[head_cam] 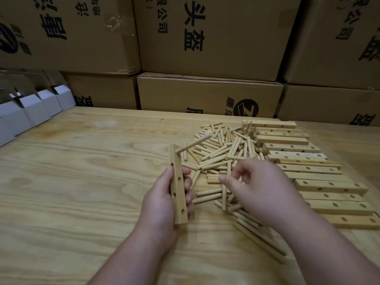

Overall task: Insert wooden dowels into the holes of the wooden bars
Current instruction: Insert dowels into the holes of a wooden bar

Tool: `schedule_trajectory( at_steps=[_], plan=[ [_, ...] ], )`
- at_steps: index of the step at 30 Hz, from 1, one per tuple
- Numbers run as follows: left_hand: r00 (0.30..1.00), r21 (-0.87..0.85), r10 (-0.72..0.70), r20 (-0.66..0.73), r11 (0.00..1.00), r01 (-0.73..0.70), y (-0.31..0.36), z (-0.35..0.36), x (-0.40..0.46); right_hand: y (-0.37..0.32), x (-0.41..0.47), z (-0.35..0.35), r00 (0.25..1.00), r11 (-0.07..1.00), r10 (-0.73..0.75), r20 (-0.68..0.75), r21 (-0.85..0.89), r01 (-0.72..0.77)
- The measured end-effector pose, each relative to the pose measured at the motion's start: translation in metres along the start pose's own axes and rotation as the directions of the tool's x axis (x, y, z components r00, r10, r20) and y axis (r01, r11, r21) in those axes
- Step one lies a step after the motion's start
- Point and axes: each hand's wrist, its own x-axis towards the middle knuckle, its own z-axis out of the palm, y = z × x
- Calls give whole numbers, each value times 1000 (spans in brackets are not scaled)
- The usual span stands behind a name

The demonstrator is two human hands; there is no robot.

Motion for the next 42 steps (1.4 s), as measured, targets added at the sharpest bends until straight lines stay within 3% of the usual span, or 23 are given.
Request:
schedule_trajectory(
  at_steps=[4,8,14,24,34,42],
  plan=[
    [998,-26,0,-59,1000,-2,2,-1,1,-6,-8,15,991,947,93,94,-315,-59],
    [998,-29,-9,-64,1000,7,2,0,1,-4,-8,21,972,930,177,155,-350,-113],
    [998,-33,-13,-54,999,12,1,-2,1,2,-4,17,977,961,154,144,-251,-114],
    [997,-68,-41,-66,997,37,1,0,2,2,7,-19,992,963,19,124,266,-52],
    [996,-69,-55,-73,996,50,3,2,1,-6,-2,-20,967,935,-202,154,325,143],
    [995,4,-19,-95,1000,20,1,2,1,-8,-3,-20,959,943,-239,150,271,192]
  ],
)
